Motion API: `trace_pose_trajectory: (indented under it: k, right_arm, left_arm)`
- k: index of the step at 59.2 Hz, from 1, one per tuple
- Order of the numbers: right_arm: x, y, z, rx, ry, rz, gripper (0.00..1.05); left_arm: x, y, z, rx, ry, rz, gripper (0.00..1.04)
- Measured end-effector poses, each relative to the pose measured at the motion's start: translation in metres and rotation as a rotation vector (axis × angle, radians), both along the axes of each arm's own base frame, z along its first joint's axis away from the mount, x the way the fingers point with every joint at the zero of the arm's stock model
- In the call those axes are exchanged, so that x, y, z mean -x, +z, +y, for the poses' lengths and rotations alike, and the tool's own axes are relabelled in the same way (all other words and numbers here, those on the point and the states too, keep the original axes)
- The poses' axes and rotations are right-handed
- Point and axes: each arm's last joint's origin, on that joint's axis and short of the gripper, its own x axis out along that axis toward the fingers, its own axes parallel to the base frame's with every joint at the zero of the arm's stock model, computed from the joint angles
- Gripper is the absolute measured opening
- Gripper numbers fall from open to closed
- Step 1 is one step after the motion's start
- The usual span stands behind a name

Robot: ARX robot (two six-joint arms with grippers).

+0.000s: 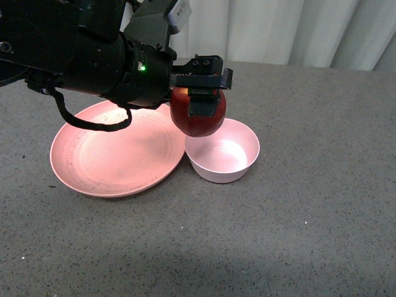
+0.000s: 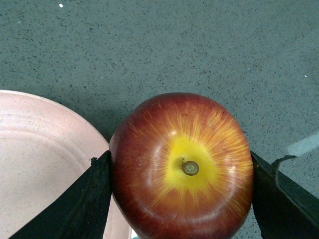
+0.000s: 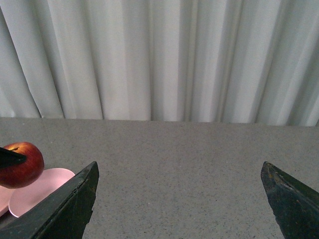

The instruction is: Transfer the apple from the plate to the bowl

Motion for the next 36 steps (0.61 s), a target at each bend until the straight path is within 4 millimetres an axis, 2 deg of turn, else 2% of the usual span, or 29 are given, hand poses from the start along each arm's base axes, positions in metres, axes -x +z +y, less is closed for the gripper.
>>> trace_pose_trajectory:
  k: [16, 36]
  right_arm:
    - [0.0, 0.0, 0.0, 0.0, 0.0, 0.0, 0.95]
    - [0.0, 0.0, 0.0, 0.0, 0.0, 0.0, 0.95]
  left_arm:
    - [-0.005, -0.019, -0.01, -0.021, 0.004, 0.036, 0.7]
    - [-0.008, -0.029, -0.023, -0.043, -0.007, 0.045, 0.69]
